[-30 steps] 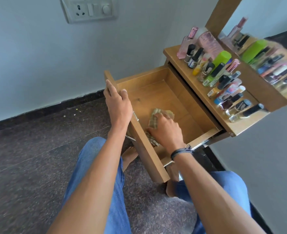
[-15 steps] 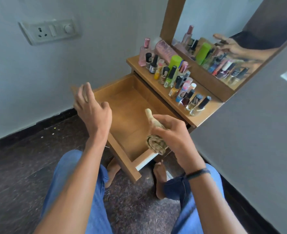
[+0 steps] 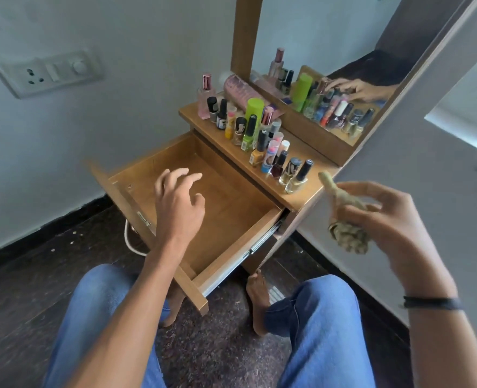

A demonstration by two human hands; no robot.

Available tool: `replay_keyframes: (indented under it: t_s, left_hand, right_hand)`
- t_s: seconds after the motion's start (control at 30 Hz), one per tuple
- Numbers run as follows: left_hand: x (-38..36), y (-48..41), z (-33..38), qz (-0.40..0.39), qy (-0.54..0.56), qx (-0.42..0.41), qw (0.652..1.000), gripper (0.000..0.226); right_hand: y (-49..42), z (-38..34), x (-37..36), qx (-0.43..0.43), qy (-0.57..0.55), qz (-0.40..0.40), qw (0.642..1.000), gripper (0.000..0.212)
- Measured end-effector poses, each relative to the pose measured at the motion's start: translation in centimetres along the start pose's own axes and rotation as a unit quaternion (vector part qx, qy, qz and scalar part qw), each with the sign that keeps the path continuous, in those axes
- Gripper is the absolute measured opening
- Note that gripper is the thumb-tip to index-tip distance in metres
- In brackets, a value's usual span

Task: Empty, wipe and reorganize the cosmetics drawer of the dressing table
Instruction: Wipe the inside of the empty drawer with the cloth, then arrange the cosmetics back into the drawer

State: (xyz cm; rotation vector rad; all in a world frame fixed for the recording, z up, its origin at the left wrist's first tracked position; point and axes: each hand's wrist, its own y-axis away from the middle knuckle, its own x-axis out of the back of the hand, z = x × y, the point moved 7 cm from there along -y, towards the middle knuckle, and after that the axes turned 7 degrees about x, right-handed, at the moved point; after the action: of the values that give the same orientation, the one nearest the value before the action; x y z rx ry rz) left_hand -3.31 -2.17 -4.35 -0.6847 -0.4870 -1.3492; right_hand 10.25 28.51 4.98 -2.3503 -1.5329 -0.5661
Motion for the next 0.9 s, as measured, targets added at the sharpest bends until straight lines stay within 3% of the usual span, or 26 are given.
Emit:
replay_keyframes:
  t_s: [0.17,0.4,0.57,0.77,0.9]
  left_hand:
    - [0.3,-0.1,-0.3,-0.006,0.014,0.025,1.000,0.038]
    - [0.5,-0.3,-0.8,-0.004,0.041,0.051,0.998,0.035]
    - [0.5,-0.6,-0.9,-0.008,0.044,0.062,0.997,0.033]
    - [0.2,-0.7,-0.6,-0.016,0.043,0.054,0.998,0.031]
    - [0.3,-0.4,-0.2,-0.014,0.042,0.046,0.998,0.030]
  right_hand:
    - [-6.5,-0.5,0.8,0.097,0.183,0.054,0.977,0.042]
    - [-13.3,-0.6,-4.4,0.210,0.290,-0.065,0.931,0.050]
    - [-14.7,0.2,-5.2,0.220,0.271,-0.097,0.932,0.046]
    - [-12.0,0.9,-4.7,0.216,0.217,-0.020,0.952,0.034]
    - [-8.9,1.2,-3.1,0.205,0.128,0.135,0.961,0.033]
